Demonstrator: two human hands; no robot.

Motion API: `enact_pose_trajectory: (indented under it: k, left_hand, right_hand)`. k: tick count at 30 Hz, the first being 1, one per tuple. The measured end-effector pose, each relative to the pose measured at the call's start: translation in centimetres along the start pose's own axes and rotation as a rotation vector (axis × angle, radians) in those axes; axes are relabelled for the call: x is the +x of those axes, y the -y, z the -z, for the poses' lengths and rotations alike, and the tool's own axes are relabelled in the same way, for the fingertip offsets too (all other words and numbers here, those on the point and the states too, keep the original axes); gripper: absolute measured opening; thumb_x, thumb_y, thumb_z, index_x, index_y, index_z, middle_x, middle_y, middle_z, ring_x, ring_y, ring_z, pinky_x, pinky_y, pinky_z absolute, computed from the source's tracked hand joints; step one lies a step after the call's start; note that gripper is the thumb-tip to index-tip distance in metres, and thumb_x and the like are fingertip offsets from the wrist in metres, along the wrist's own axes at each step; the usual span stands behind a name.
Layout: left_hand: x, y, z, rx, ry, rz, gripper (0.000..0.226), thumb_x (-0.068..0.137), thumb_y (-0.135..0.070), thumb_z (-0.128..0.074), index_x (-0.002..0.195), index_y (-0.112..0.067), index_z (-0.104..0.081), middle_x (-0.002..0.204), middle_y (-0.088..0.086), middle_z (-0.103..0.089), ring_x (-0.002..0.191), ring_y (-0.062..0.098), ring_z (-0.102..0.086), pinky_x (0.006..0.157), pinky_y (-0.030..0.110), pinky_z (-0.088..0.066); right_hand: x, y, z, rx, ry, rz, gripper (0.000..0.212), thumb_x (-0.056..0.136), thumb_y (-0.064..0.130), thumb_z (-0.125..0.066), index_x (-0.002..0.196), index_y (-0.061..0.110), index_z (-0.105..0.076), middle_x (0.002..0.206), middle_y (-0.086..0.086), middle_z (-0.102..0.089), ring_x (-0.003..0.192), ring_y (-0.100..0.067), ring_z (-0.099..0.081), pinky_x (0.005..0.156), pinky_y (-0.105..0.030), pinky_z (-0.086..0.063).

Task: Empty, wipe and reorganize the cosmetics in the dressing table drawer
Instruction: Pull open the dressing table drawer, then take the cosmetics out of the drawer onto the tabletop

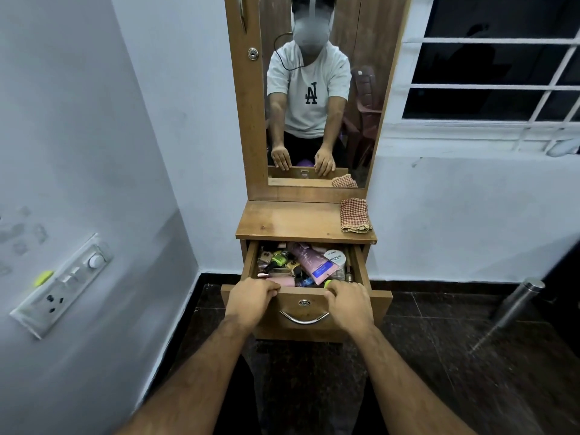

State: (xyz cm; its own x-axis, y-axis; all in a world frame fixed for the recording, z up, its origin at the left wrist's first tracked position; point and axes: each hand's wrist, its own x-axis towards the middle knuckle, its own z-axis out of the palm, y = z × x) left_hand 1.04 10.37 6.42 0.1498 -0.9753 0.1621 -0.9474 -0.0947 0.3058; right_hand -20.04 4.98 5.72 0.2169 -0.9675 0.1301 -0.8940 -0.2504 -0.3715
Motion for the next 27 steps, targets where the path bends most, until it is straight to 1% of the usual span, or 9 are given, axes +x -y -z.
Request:
enact_pose_trajectory:
  k: [5, 10, 17, 22, 27]
  left_hand:
    - [-1.2, -0.1, 0.4, 0.018, 0.008, 0.011, 0.026, 0.098, -0.034, -0.055, 0.119, -0.036, -0.070, 0.120, -0.014, -0.069, 0.114, 0.012, -0.060, 0.094, 0.029, -0.048]
    - [-2.3, -0.2, 0.4, 0.027, 0.020, 0.014, 0.025, 0.097, -0.035, -0.056, 0.117, -0.037, -0.070, 0.118, -0.014, -0.070, 0.112, 0.011, -0.061, 0.092, 0.029, -0.050]
    - [-3.4, -0.5, 0.5, 0.040, 0.041, 0.025, 0.027, 0.098, -0.035, -0.054, 0.121, -0.037, -0.068, 0.121, -0.013, -0.069, 0.113, 0.011, -0.062, 0.092, 0.028, -0.049]
    - [-4.0, -0.6, 0.6, 0.051, 0.044, 0.015, 0.028, 0.099, -0.037, -0.054, 0.123, -0.037, -0.067, 0.122, -0.013, -0.068, 0.114, 0.012, -0.061, 0.093, 0.029, -0.048]
    - [-4.3, -0.7, 0.9, 0.058, 0.036, 0.001, 0.027, 0.098, -0.037, -0.054, 0.122, -0.037, -0.067, 0.121, -0.013, -0.069, 0.114, 0.012, -0.061, 0.092, 0.028, -0.047]
  right_hand:
    - [-1.7, 0.1, 0.0, 0.010, -0.018, -0.005, 0.021, 0.099, 0.036, -0.053, 0.111, 0.027, -0.068, 0.107, 0.006, -0.070, 0.104, -0.014, -0.056, 0.105, -0.035, -0.038]
    - [-2.9, 0.1, 0.0, 0.008, -0.026, 0.006, 0.021, 0.099, 0.035, -0.052, 0.110, 0.027, -0.068, 0.106, 0.007, -0.069, 0.103, -0.013, -0.056, 0.105, -0.034, -0.036]
    - [-3.8, -0.1, -0.3, 0.017, -0.005, -0.008, 0.021, 0.098, 0.036, -0.053, 0.110, 0.029, -0.068, 0.106, 0.009, -0.069, 0.106, -0.012, -0.055, 0.112, -0.037, -0.032]
    - [-4.3, -0.2, -0.5, 0.024, -0.005, -0.001, 0.021, 0.097, 0.037, -0.053, 0.108, 0.029, -0.069, 0.104, 0.009, -0.070, 0.103, -0.012, -0.057, 0.110, -0.036, -0.033]
    - [-4.8, -0.1, -0.1, 0.042, -0.015, 0.001, 0.021, 0.097, 0.036, -0.053, 0.106, 0.027, -0.070, 0.101, 0.008, -0.070, 0.102, -0.013, -0.057, 0.111, -0.038, -0.033]
